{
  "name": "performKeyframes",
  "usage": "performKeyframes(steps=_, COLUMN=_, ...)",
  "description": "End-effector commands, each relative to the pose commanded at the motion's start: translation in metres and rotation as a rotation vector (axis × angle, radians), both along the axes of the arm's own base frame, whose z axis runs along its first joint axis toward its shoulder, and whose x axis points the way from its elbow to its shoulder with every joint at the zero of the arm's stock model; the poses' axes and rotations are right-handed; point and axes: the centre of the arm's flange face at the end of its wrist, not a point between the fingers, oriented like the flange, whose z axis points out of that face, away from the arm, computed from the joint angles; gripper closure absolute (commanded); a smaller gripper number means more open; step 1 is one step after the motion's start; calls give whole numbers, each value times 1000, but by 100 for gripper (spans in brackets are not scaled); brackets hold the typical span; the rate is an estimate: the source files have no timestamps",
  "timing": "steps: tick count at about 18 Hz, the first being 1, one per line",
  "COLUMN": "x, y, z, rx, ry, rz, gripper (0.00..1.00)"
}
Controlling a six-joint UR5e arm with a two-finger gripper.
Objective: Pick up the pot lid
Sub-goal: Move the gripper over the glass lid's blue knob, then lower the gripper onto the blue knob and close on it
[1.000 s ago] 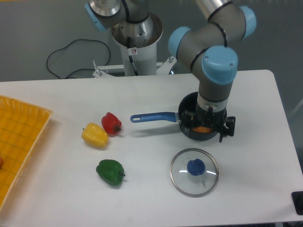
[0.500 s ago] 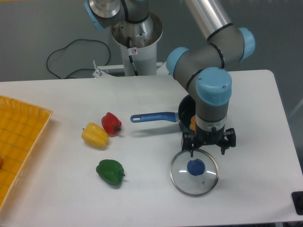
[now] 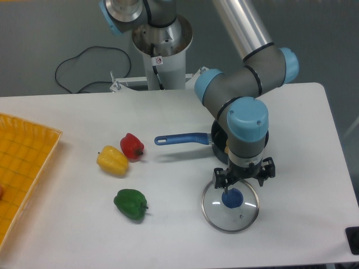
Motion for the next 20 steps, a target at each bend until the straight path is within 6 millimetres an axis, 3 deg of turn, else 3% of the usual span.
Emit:
performKeyframes(steps=5, x=-2, y=5, z=-8, rx=-5, ry=-6, rz=0, gripper=0)
performKeyframes(steps=13, x=15, y=19, z=-26, rx=-23, ry=-30, rz=-24, gripper=0)
performKeyframes(steps=20, x=19, y=15, z=-38, rx=-35, ry=-48, rz=-29, gripper=0)
